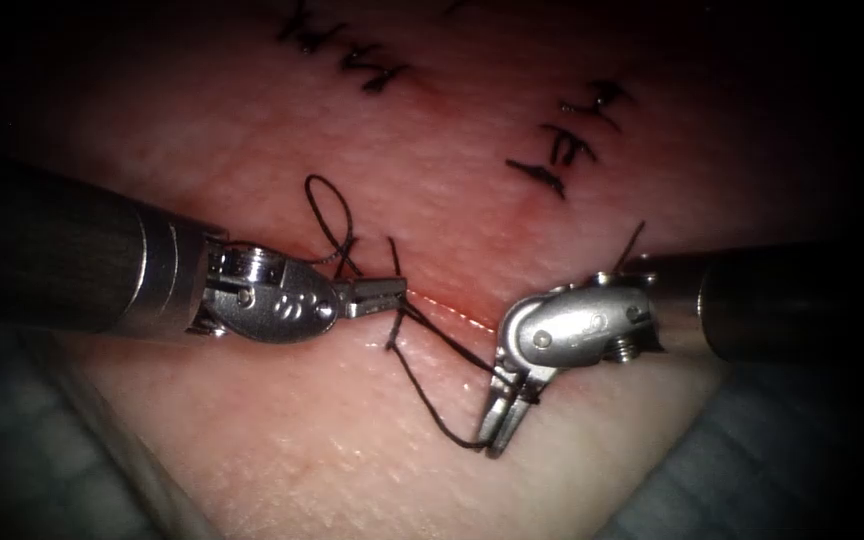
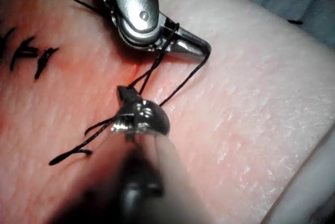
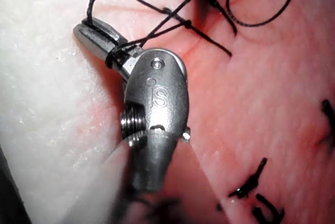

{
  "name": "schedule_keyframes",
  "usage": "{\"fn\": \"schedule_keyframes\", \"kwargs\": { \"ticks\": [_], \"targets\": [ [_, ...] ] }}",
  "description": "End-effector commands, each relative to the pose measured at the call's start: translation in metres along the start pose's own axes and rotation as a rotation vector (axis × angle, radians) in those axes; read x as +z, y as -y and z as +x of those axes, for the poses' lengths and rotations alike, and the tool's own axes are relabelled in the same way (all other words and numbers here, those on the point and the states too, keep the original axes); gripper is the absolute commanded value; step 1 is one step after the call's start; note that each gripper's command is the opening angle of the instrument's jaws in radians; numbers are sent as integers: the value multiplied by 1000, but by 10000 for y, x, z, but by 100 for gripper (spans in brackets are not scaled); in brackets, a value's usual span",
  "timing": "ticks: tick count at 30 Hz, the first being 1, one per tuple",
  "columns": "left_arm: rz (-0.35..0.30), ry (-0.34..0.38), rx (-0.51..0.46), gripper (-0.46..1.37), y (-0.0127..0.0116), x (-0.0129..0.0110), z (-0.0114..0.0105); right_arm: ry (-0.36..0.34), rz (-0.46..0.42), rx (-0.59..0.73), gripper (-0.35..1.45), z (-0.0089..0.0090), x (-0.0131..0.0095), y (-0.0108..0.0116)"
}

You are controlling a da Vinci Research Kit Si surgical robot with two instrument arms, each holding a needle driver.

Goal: Wound Closure
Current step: Grab the tail end of the suture with the right gripper, then secure the knot by moving up with the right arm and down with the left

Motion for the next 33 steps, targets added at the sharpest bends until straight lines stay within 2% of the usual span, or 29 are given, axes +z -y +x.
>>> {"fn": "schedule_keyframes", "kwargs": {
  "ticks": [1, 6, 14, 20, 26, 33],
  "targets": [
    [-10, -2, 0, -35, 0, -1, 0, -3, -13, 10, -35, 0, -1, -1],
    [-10, -2, 0, -35, 0, -1, 0, -22, -35, 36, -35, 2, -12, -4],
    [-13, -4, 4, -35, -1, -8, -3, -96, -144, 72, -35, 8, -45, -12],
    [-12, -4, 9, -35, -2, -21, -7, -102, -172, 95, -35, 5, -58, -17],
    [-12, -3, 12, -35, -5, -39, -9, -100, -206, 104, -35, -2, -62, -29],
    [-19, -8, 19, -35, -24, -57, -13, -113, -274, 138, -35, -24, -80, -40]
  ]
}}
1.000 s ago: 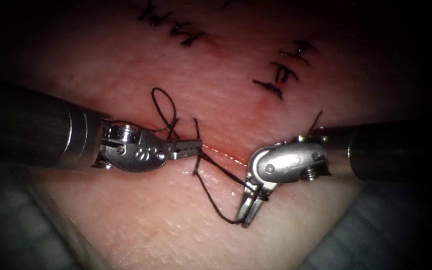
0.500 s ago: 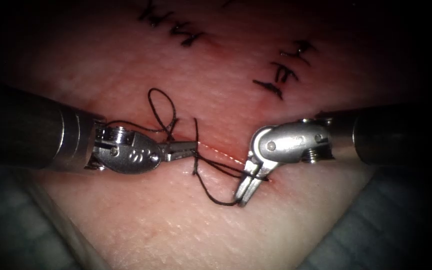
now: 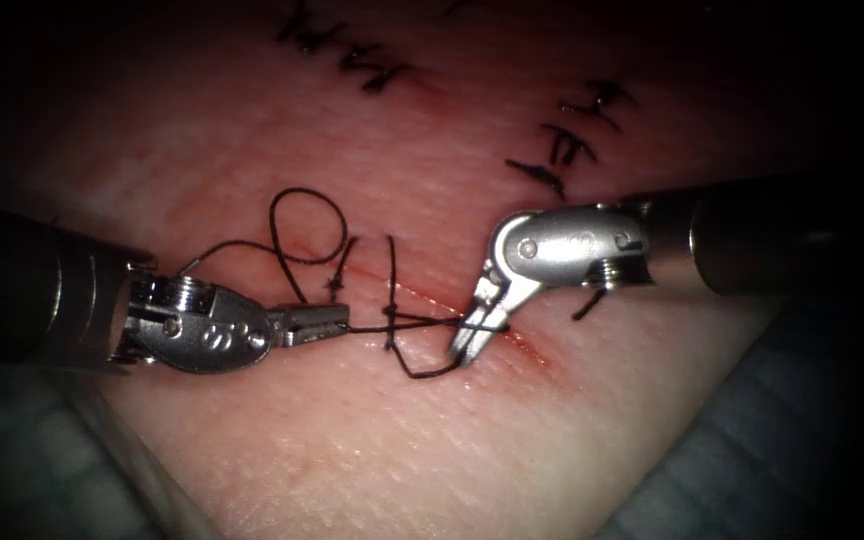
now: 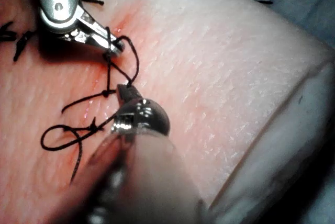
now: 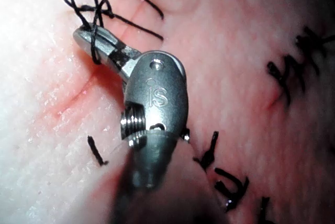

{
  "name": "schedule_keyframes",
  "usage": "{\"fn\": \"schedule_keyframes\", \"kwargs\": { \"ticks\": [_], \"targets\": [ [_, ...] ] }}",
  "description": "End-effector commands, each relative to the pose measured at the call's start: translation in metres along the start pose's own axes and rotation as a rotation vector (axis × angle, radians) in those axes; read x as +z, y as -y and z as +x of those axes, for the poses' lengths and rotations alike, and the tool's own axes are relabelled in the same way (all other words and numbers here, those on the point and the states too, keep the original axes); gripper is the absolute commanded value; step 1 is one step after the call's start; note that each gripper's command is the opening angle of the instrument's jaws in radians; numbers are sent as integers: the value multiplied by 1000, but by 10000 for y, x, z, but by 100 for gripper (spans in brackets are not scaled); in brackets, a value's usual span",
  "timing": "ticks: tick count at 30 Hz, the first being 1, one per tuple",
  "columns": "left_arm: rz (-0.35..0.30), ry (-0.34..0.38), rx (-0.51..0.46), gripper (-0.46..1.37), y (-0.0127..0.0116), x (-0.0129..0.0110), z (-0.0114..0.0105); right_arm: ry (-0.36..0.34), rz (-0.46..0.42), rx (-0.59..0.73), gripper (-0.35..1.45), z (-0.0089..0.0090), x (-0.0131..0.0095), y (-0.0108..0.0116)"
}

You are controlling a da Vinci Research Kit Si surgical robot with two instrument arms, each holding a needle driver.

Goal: Wound Closure
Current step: Secure the knot by moving up with the right arm and down with the left

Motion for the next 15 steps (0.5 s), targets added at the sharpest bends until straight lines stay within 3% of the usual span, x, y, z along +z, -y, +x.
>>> {"fn": "schedule_keyframes", "kwargs": {
  "ticks": [1, 15],
  "targets": [
    [-4, -1, 1, -35, -2, -1, 0, 1, -16, 9, -35, -2, -2, -3],
    [-16, -8, 9, -35, -30, -20, 2, -91, -133, 222, -35, -26, -22, -37]
  ]
}}
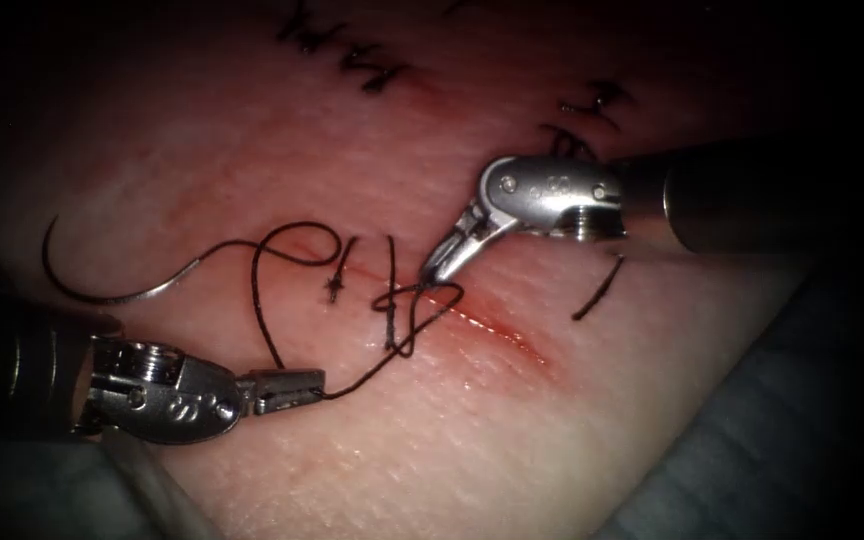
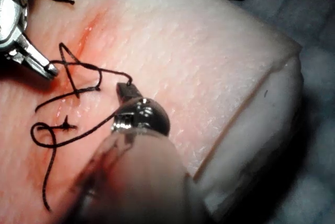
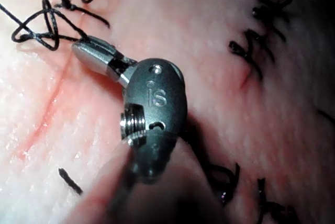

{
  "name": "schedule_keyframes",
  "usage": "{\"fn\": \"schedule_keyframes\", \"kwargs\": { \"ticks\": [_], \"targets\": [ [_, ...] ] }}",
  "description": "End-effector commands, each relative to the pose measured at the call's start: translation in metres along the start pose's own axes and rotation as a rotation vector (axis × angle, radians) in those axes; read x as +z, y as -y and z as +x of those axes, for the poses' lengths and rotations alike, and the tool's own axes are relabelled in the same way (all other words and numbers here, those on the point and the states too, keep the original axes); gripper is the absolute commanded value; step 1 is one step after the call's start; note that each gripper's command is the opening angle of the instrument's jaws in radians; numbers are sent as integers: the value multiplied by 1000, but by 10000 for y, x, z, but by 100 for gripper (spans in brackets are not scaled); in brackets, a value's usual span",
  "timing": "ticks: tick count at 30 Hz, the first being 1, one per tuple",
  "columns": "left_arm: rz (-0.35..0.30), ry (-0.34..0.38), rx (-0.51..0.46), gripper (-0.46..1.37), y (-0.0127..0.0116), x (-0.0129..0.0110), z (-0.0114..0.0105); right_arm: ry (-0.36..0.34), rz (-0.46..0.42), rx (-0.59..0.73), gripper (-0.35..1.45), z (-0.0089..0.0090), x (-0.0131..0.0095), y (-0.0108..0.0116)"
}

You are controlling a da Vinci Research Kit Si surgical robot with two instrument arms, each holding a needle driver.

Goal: Wound Closure
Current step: Secure the knot by moving up with the right arm and down with the left

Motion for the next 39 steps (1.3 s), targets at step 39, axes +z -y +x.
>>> {"fn": "schedule_keyframes", "kwargs": {
  "ticks": [39],
  "targets": [
    [-16, -6, 6, -35, -35, -21, 17, -564, -800, 1140, -35, -49, -16, -71]
  ]
}}
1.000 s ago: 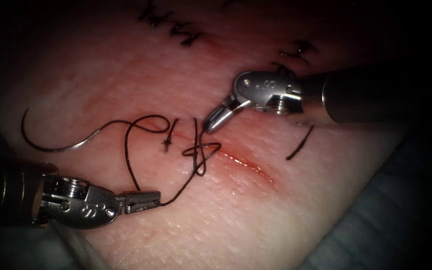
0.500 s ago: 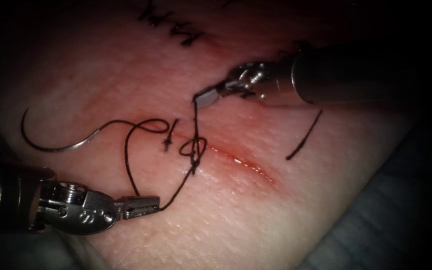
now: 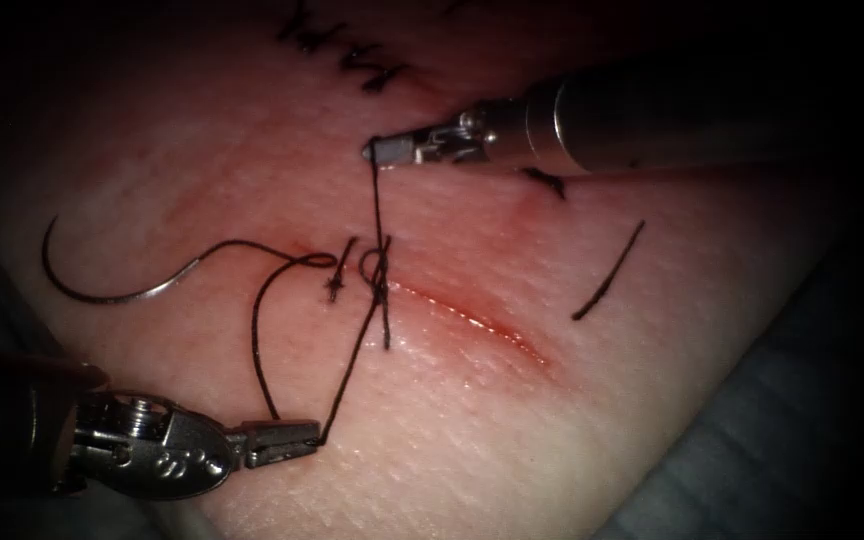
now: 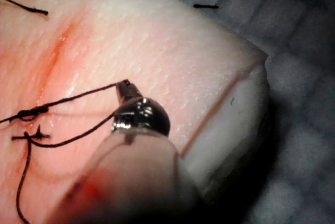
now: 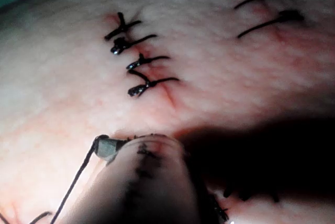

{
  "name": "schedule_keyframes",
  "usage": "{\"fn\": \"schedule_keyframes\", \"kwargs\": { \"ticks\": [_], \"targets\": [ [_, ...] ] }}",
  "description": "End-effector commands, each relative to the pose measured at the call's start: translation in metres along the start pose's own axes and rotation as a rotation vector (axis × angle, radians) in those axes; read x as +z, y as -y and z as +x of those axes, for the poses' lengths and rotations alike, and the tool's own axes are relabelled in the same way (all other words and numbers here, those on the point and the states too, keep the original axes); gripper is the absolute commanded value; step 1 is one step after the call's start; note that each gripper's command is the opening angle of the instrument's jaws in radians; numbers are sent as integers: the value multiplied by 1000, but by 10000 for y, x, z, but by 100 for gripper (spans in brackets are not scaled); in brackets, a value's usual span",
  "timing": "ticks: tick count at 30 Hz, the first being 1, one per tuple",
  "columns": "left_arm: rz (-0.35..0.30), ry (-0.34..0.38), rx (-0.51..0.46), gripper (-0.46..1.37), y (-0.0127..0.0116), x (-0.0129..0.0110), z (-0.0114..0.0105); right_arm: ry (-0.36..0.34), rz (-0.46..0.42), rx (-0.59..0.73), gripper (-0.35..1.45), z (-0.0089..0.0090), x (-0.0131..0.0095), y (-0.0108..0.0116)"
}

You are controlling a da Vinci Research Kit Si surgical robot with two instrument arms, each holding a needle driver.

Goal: Wound Closure
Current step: Secure the knot by moving up with the right arm and down with the left

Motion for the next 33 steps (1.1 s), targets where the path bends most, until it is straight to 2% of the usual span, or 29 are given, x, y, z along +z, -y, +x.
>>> {"fn": "schedule_keyframes", "kwargs": {
  "ticks": [1, 4, 8, 9, 13, 18, 22, 26, 33],
  "targets": [
    [-2, 0, 1, -35, -3, -1, 1, -5, -9, 3, -35, -1, -3, 1],
    [-3, -1, 4, -35, -16, -4, 4, -10, -18, 8, -35, -1, -8, 1],
    [-22, -10, 9, -35, -41, -8, 10, -25, -20, 14, -35, -3, -13, 1],
    [-30, -15, 12, -35, -54, -9, 14, -36, -22, 19, -35, -2, -15, 1],
    [-41, -21, 13, -35, -68, -15, 16, -49, -28, 23, -35, -1, -16, 2],
    [-70, 21, 20, -35, -88, -22, 6, -71, -38, 36, -35, 5, -17, 3],
    [-79, 17, 18, -35, -106, -19, -6, -89, -53, 45, -35, 11, -18, 2],
    [-82, 14, 12, -35, -115, -11, -10, -115, -59, 53, -35, 11, -18, 2],
    [-89, 12, 9, -35, -109, -1, -4, -143, -73, 75, -35, 9, -19, 3]
  ]
}}
